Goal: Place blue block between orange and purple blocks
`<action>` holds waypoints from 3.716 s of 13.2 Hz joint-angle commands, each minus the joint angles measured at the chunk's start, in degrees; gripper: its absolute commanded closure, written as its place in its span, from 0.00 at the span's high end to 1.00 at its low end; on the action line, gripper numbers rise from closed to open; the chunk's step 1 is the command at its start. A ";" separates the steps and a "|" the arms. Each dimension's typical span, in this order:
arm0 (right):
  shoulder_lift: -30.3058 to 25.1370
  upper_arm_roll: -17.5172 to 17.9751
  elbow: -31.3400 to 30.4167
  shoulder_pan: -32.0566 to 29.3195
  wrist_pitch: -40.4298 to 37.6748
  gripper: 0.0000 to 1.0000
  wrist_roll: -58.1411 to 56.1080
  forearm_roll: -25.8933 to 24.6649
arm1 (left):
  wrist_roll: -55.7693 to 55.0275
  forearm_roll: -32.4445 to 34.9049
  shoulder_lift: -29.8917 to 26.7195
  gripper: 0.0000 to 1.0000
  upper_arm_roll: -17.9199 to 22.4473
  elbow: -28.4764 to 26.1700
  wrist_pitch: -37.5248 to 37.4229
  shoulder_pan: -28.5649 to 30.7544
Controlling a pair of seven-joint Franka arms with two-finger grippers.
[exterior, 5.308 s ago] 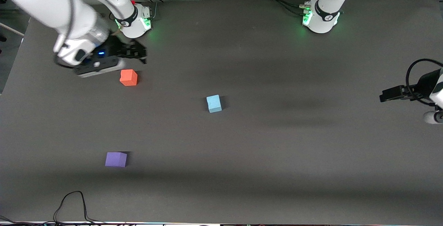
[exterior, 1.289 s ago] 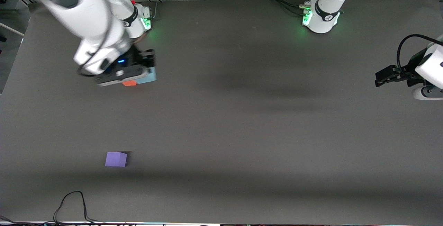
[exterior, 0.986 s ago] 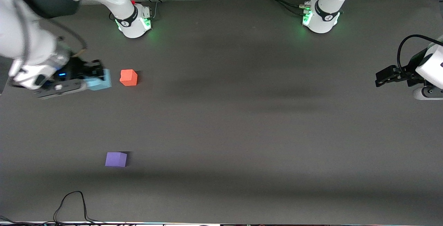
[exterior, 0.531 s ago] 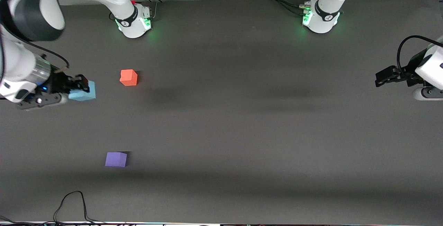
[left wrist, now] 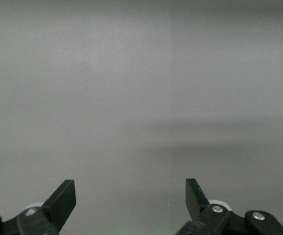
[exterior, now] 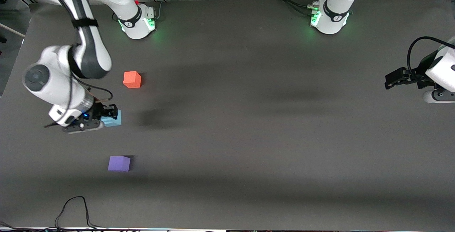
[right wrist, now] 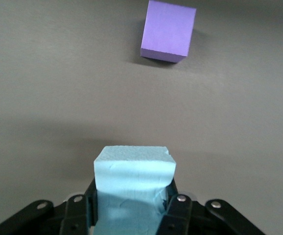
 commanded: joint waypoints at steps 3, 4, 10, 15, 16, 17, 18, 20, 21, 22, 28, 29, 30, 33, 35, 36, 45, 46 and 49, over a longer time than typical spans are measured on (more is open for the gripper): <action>8.36 -0.28 -1.45 0.07 8.15 0.08 -12.50 12.37 | -0.25 0.26 -0.90 1.00 0.43 -0.69 0.64 -0.69; 8.89 -0.28 -2.24 0.07 9.64 0.09 -13.66 14.39 | -0.25 0.26 -0.90 1.00 0.43 -0.69 0.64 -0.69; 9.51 -0.10 -7.25 0.34 17.47 0.53 -14.02 15.21 | -0.16 0.17 -0.81 1.00 0.43 -0.69 0.81 -0.60; 7.76 -0.10 -6.91 0.69 14.76 1.00 -13.58 15.21 | -0.16 0.17 -0.81 1.00 0.43 -0.77 0.81 -0.60; 6.80 -0.10 -6.47 0.78 13.10 1.00 -13.41 15.21 | -0.16 0.17 -0.81 1.00 0.43 -0.77 0.81 -0.69; 5.31 -0.10 -6.20 0.78 11.43 1.00 -13.23 15.12 | -0.16 0.17 -0.81 1.00 0.43 -0.69 0.90 -0.69; 3.64 -0.19 -5.68 0.86 9.84 1.00 -13.31 15.12 | -0.16 0.26 -0.81 1.00 0.43 -0.69 0.90 -0.69; 0.12 -0.28 -3.58 0.86 4.14 1.00 -13.23 14.24 | -0.16 0.17 -0.81 1.00 0.43 -0.69 0.90 -0.60; -1.55 -0.54 -2.52 1.04 2.11 1.00 -13.14 13.46 | -0.16 0.26 -0.81 1.00 0.43 -0.69 0.90 -0.60; -3.13 -0.54 -0.86 1.13 -0.08 1.00 -12.36 11.10 | -0.16 0.26 -0.81 1.00 0.43 -0.77 0.90 -0.60; -4.99 0.25 19.16 1.91 -23.17 1.00 0.20 1.16 | -0.16 0.17 -0.81 1.00 0.43 -0.69 0.99 -0.60; -5.08 0.42 22.77 2.18 -26.79 1.00 2.22 -0.94 | -0.16 0.17 -0.81 1.00 0.43 -0.69 0.90 -0.60; -5.08 1.21 25.85 2.18 -30.04 1.00 3.02 -1.49 | -0.16 0.17 -0.90 1.00 0.43 -0.69 0.90 -0.60; -8.14 9.52 27.99 -3.58 -35.42 1.00 7.41 -3.06 | -0.16 0.17 -0.90 1.00 0.43 -0.69 0.81 -0.60; -11.04 21.02 27.38 -13.93 -37.10 1.00 10.31 -5.36 | -0.16 0.26 -0.99 1.00 0.43 -0.69 0.73 -0.60; -12.01 26.91 27.46 -19.47 -38.06 1.00 10.94 -5.45 | -0.16 0.17 -0.99 1.00 0.43 -0.69 0.73 -0.60; -15.01 41.47 26.06 -39.57 -41.58 1.00 12.26 -5.54 | -0.16 0.17 -0.99 1.00 0.43 -0.60 0.81 -0.52; -14.92 41.04 26.05 -39.39 -41.85 1.00 13.13 -5.71 | -0.16 0.17 -0.99 1.00 0.43 -0.60 0.81 -0.52; -14.92 41.03 26.40 -39.30 -42.46 1.00 13.93 -7.56 | -0.16 0.17 -0.99 1.00 0.43 -0.69 0.81 -0.60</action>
